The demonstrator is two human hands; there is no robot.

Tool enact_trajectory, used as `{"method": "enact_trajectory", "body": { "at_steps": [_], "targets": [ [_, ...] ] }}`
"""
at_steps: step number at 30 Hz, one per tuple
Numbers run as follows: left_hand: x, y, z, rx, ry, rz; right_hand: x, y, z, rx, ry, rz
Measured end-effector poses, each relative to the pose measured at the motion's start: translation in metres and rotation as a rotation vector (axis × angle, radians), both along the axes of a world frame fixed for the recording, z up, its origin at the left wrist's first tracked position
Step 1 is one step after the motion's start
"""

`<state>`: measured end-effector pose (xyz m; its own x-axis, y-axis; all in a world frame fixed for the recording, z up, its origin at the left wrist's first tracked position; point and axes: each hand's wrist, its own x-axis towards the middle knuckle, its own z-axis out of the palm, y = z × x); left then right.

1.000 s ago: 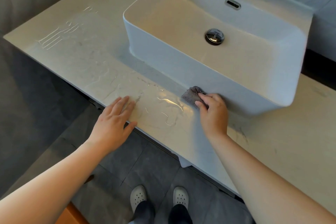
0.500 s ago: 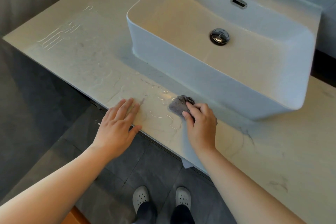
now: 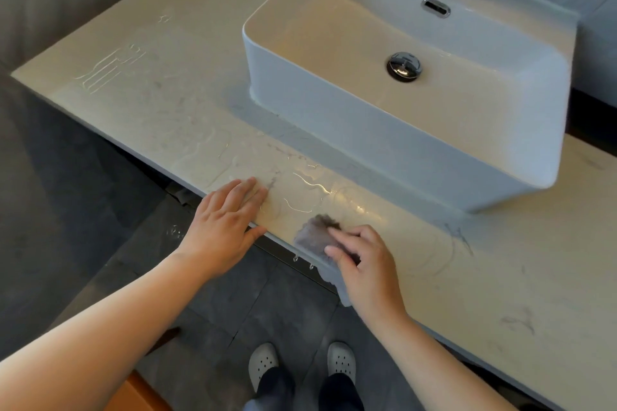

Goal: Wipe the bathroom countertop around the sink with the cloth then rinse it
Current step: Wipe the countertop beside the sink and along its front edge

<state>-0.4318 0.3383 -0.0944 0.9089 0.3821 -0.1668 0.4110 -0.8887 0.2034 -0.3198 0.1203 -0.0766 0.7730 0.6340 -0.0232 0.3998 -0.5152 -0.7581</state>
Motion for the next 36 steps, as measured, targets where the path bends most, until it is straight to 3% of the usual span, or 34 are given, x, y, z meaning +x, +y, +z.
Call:
{"method": "enact_trajectory", "body": {
  "at_steps": [3, 7, 10, 19, 36],
  "targets": [
    [-0.001, -0.002, 0.001, 0.001, -0.014, 0.006, 0.026, 0.009, 0.014, 0.093, -0.066, -0.195],
    [-0.001, -0.004, 0.000, 0.000, -0.014, 0.002, 0.082, 0.020, 0.008, 0.016, -0.217, -0.287],
    [-0.002, -0.004, -0.002, 0.019, -0.013, -0.007, 0.105, 0.023, -0.007, -0.078, -0.279, -0.233],
    [-0.001, -0.009, -0.001, 0.005, -0.013, 0.024, 0.094, 0.051, -0.032, -0.084, -0.414, -0.201],
    [0.006, -0.019, 0.007, -0.054, -0.045, 0.151, 0.087, 0.086, -0.030, -0.064, -0.397, -0.055]
  ]
}}
